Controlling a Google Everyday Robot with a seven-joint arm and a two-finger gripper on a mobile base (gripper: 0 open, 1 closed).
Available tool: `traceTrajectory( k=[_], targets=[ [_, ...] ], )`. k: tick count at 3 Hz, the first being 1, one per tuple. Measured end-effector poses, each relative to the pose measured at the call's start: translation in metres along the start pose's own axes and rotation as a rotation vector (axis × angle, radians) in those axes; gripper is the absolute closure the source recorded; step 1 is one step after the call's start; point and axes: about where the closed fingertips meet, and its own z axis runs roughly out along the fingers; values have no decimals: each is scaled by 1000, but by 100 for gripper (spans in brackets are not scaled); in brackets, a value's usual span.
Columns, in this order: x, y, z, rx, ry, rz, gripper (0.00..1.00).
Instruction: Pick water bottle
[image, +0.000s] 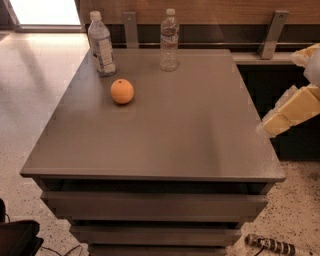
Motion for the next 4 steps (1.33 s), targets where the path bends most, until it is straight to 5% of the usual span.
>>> traceTrajectory(
  k=[1, 2, 4],
  targets=[
    [-11, 0, 22, 15, -178, 97, 0],
    [-26, -33, 24, 122, -316, 131, 0],
    [-38, -131, -2, 435, -472, 182, 0]
  ],
)
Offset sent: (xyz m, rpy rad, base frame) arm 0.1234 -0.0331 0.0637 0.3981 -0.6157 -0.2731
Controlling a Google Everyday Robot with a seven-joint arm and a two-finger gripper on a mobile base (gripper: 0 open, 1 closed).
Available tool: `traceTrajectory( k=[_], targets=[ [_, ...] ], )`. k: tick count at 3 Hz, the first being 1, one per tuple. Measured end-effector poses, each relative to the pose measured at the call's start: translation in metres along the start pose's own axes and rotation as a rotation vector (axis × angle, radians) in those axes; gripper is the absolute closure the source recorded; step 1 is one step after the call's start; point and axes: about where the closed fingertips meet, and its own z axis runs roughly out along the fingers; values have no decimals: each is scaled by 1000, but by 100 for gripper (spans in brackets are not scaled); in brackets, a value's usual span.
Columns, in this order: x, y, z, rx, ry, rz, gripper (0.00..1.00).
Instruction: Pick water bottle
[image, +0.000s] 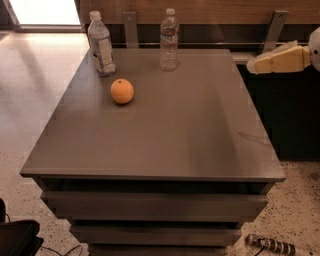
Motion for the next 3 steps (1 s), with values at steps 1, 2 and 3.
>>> traceTrajectory(
  k=[1, 2, 3],
  targets=[
    [0, 0, 0, 0, 0, 0, 0],
    [-5, 1, 17, -21, -2, 4, 0],
    [-9, 11, 65, -47, -21, 22, 0]
  ],
)
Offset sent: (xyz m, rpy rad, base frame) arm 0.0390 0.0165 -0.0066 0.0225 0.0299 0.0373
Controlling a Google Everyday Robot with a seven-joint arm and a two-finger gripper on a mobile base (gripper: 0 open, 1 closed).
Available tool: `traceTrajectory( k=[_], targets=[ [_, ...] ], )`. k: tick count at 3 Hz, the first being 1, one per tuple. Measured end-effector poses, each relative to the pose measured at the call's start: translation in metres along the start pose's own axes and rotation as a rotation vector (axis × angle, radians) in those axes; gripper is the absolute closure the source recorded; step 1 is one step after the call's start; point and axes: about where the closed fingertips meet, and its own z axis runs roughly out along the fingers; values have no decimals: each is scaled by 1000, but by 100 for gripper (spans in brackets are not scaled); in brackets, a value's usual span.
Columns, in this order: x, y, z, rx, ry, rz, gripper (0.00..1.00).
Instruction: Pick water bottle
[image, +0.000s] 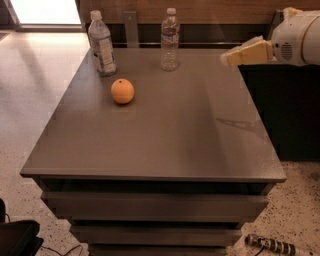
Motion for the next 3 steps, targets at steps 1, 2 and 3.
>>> traceTrajectory(
  k=[1, 2, 3],
  targets=[
    [-2, 13, 52, -6, -46, 19, 0],
    [-4, 25, 103, -38, -96, 64, 0],
    [-7, 35, 150, -92, -120, 113, 0]
  ],
)
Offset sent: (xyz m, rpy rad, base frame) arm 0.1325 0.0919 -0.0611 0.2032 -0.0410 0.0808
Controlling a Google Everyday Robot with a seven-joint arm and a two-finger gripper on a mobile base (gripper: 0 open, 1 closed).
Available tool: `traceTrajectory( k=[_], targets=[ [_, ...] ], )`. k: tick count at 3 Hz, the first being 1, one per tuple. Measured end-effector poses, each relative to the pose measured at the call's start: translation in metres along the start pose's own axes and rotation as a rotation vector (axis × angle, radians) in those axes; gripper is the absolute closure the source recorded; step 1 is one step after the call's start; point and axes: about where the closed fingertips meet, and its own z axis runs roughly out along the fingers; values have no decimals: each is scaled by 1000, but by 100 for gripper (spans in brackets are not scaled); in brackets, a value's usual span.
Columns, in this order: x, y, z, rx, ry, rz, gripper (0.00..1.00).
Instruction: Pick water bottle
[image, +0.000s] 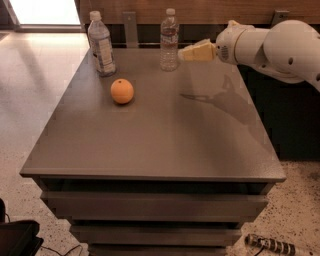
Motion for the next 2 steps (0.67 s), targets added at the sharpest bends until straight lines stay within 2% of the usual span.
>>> traceTrajectory(
  k=[2],
  targets=[
    [-1, 5, 67, -121, -50, 102, 0]
  ],
)
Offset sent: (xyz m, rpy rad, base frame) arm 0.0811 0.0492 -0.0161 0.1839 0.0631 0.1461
